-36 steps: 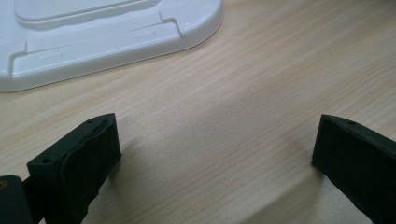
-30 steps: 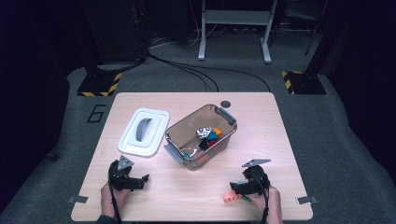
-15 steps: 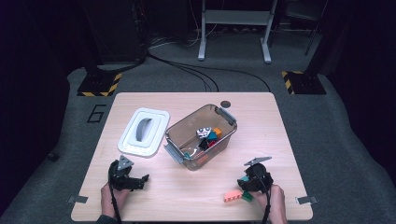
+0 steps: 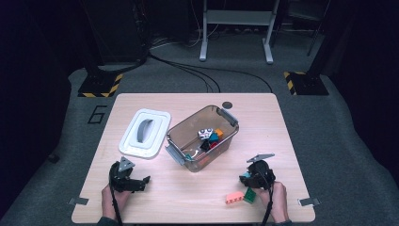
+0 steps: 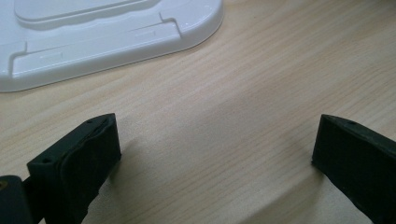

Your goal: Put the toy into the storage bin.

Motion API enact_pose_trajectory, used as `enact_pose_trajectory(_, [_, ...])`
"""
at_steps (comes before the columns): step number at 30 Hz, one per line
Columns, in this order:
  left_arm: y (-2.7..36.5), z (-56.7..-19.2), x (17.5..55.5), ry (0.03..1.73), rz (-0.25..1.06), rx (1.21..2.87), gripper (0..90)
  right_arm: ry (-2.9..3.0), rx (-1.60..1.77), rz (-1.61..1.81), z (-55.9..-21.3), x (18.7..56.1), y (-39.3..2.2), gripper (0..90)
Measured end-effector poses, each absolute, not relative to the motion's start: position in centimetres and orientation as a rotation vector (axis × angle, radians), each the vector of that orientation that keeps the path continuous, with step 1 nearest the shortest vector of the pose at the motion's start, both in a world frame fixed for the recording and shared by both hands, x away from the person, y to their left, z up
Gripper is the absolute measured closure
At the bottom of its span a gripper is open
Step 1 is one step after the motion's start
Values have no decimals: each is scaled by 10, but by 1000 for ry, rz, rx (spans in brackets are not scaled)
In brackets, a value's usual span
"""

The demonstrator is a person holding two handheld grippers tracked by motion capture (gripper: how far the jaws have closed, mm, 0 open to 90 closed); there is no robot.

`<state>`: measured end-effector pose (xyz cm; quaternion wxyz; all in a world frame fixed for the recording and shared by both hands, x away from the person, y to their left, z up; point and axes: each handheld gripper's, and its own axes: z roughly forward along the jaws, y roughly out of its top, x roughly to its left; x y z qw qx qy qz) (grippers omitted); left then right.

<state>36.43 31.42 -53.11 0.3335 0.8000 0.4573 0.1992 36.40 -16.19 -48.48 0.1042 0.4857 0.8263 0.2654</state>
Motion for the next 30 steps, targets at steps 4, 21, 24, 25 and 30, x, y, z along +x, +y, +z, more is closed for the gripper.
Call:
enact_pose_trajectory(4, [314, -531, 364, 1194, 517, 2092, 9, 2410, 1425, 821, -480, 369, -164, 584])
enact_pose_trajectory(21, [314, -531, 364, 1194, 517, 2091, 8, 2316, 1400, 937, -458, 397, -163, 585])
enact_pose_trajectory(24, [314, -531, 364, 1195, 515, 2092, 8, 2303, 1401, 940, -455, 402, -164, 584])
enact_pose_trajectory(25, [314, -531, 364, 1196, 521, 2086, 9, 2306, 1399, 943, -453, 404, -165, 585])
enact_pose_trajectory(30, [314, -531, 364, 1198, 521, 2081, 8, 2280, 1402, 943, -447, 409, -168, 585])
